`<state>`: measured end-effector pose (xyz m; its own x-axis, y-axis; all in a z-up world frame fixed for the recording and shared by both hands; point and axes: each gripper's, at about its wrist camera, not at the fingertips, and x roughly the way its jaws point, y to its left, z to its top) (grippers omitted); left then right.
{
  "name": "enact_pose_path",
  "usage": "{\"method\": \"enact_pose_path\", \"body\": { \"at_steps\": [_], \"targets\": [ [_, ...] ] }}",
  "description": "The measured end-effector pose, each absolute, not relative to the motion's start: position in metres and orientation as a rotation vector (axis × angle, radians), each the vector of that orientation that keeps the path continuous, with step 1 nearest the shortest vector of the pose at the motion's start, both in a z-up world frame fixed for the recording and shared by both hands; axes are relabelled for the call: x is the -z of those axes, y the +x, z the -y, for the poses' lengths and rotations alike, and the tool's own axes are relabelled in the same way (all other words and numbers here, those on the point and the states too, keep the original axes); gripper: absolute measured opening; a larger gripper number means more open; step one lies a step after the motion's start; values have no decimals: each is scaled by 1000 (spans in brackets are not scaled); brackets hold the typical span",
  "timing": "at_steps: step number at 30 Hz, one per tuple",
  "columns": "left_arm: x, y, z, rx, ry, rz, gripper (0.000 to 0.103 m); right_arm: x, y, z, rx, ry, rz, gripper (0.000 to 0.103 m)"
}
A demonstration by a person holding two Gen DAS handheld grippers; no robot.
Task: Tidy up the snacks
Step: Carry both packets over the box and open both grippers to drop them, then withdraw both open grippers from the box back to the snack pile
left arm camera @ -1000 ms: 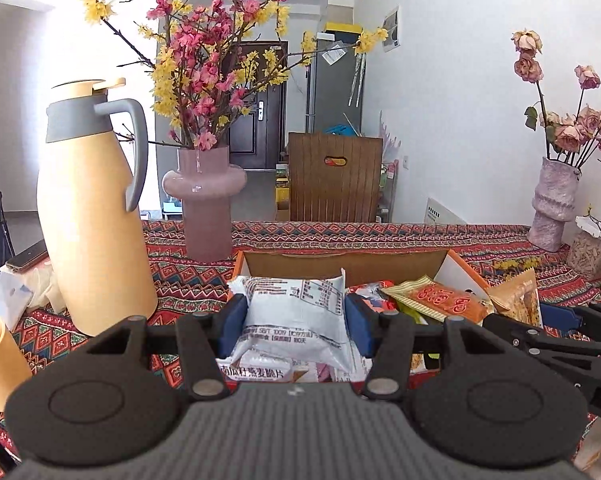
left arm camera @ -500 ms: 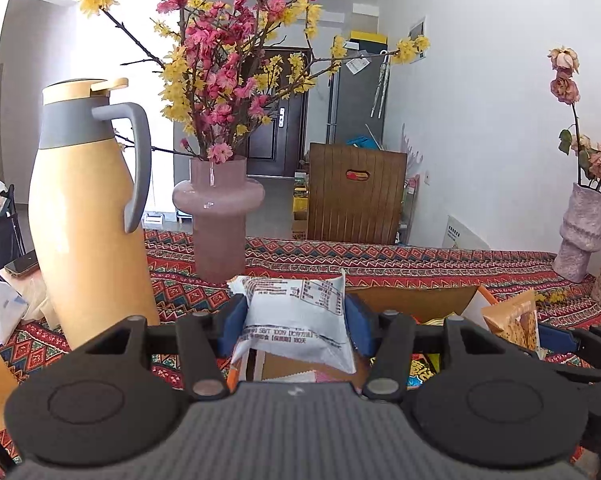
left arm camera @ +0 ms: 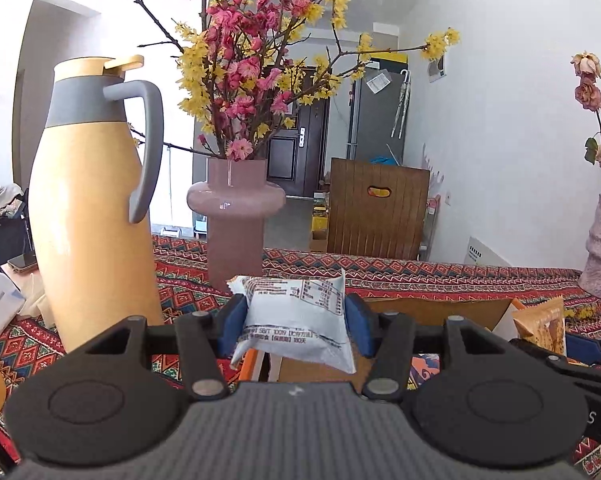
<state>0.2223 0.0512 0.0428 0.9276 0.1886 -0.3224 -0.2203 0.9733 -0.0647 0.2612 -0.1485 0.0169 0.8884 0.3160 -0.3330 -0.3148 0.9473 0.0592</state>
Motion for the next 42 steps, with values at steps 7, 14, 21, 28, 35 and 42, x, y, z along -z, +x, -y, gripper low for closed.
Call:
{"method": "enact_pose_path", "body": {
  "at_steps": [7,14,21,28,35,42],
  "targets": [
    [-32,229,-54,-203,-99,-357,58,-8,266,145,-333,-12,-385,50],
    [-35,218,-52,-212,-102,-302,93,-8,261,152,-312,17,-370,89],
    [-38,214,-54,-222,-127,-280,103,-13,254,158,-312,44,-340,103],
    [-38,213,-56,-225,-135,-284,103,-15,251,159,-316,37,-339,103],
    [-48,208,-56,-234,-150,-267,103,-20,249,158,-307,16,-330,103],
    [-66,190,-53,-228,-157,-247,103,-33,231,159,-306,-8,-307,103]
  ]
}}
